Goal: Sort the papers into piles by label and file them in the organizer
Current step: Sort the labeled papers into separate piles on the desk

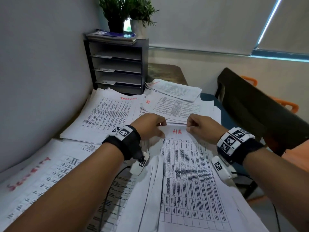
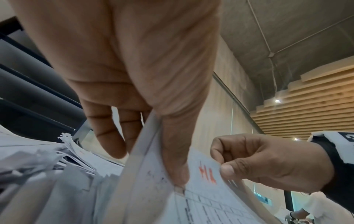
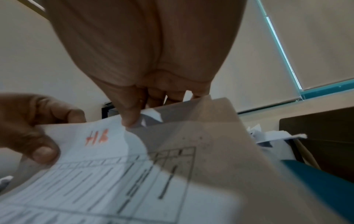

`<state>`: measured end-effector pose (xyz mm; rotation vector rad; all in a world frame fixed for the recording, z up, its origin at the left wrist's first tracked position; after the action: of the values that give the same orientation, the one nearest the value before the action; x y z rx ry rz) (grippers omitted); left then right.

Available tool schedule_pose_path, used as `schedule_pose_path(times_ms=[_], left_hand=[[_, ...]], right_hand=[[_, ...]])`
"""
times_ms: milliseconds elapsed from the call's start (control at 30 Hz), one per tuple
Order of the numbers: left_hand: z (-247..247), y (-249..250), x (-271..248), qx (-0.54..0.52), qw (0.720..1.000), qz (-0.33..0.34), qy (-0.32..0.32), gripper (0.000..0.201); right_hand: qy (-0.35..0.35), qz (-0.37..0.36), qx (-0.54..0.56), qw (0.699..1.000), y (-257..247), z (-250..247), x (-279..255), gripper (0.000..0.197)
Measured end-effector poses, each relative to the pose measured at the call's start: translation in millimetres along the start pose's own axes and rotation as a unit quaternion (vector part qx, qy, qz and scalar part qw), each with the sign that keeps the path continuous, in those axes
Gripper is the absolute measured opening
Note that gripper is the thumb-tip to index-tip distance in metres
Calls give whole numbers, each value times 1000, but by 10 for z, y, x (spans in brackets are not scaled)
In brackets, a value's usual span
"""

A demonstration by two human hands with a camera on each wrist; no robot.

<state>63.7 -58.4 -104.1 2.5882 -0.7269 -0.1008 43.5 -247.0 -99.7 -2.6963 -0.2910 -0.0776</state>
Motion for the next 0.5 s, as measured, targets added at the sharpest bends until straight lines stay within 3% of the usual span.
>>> schedule_pose_path(times_ms=[100, 300, 500], left_hand=[[-12, 12, -31, -32, 999, 10, 10, 31], [-189, 12, -57, -104, 989, 48, 93, 27], [-308, -126, -99, -190, 973, 21, 129, 42]], right_hand=[[23, 0, 10, 1000, 59, -124, -47, 13], [108, 40, 39, 993, 241, -426, -75, 70], [36, 101, 174, 979, 365, -328, -58, 71]])
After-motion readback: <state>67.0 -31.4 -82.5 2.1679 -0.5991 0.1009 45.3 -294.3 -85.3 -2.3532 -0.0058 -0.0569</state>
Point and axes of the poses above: each hand's wrist, its own x-axis towards the middle knuckle, its own z-axis out of the palm, y = z × x, the point moved 8 cm from there along x, towards the middle knuckle
